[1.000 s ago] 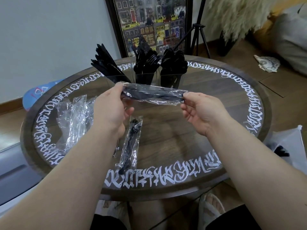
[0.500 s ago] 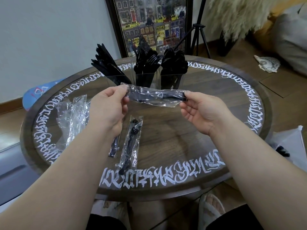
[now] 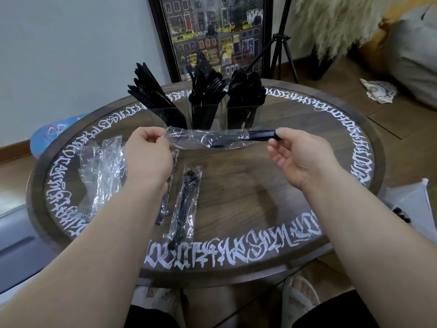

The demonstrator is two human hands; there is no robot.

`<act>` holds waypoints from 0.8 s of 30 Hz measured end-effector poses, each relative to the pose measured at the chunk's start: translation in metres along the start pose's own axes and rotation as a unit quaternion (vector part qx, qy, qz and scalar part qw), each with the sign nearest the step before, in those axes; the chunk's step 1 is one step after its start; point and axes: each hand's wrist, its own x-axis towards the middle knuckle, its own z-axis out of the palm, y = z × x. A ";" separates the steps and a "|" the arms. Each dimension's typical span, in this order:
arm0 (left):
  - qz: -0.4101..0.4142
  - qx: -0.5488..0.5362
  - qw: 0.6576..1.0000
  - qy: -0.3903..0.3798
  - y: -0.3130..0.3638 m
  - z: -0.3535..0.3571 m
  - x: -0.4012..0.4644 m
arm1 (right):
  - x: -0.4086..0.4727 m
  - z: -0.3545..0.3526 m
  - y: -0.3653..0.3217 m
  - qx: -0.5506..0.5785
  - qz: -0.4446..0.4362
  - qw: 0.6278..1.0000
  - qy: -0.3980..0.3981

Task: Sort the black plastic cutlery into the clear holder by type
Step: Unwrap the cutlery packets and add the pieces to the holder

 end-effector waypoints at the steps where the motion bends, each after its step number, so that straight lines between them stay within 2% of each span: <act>1: 0.006 0.017 1.000 0.006 -0.003 0.000 0.001 | 0.002 -0.003 -0.002 0.004 -0.010 1.000 0.016; 5: 0.012 0.066 0.997 0.031 -0.011 0.000 0.005 | 0.012 -0.025 -0.016 0.030 -0.052 0.994 0.088; 8: 0.007 0.041 0.997 0.062 -0.008 -0.005 0.010 | 0.017 -0.039 -0.023 0.052 -0.067 0.990 0.113; 15: 0.062 0.023 0.986 0.153 0.013 -0.043 0.015 | -0.003 -0.004 -0.006 0.049 -0.026 0.998 0.038; 19: 0.051 0.038 0.976 0.206 0.017 -0.088 0.034 | -0.018 0.023 0.014 0.034 -0.002 0.999 -0.005; 21: 0.048 0.094 0.974 0.198 0.015 -0.101 0.040 | -0.023 0.032 0.023 0.026 0.004 0.999 -0.017; 24: 0.078 0.225 0.964 0.123 0.011 -0.100 0.040 | -0.031 0.045 0.034 0.021 0.012 0.999 -0.021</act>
